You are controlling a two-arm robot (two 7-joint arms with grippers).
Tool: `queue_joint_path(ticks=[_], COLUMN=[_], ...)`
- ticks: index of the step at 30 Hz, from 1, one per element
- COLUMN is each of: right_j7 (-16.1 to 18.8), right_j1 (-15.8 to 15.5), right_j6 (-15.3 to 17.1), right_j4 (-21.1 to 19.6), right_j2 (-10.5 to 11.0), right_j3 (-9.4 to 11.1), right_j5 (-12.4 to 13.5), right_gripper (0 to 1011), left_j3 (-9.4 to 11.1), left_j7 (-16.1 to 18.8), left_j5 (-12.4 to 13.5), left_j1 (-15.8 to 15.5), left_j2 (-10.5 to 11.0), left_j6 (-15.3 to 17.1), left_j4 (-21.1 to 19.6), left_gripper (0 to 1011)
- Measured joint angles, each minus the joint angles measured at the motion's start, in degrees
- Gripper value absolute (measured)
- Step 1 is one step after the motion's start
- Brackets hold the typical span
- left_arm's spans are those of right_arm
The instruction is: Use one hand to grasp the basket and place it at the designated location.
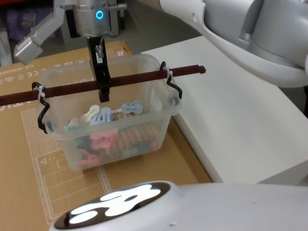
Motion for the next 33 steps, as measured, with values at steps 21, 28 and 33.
queue_joint_path(ticks=[21,28,33], right_j7=[0.7,0.8,0.8], right_j1=[-0.9,-1.1,-1.1], right_j6=[-1.2,-2.1,-2.6], right_j4=[2.5,4.3,5.4], right_j2=[-1.0,-1.7,-2.1], right_j3=[-2.2,-3.1,-3.7], right_j5=[3.5,4.3,4.9], right_gripper=[6,6,7], left_j3=[0.0,0.0,0.0], left_j7=[0.0,0.0,0.0], left_j5=[0.0,0.0,0.0], left_j1=[0.0,0.0,0.0], left_j2=[0.0,0.0,0.0], left_j6=[0.0,0.0,0.0], left_j4=[0.0,0.0,0.0], left_gripper=[0,0,0])
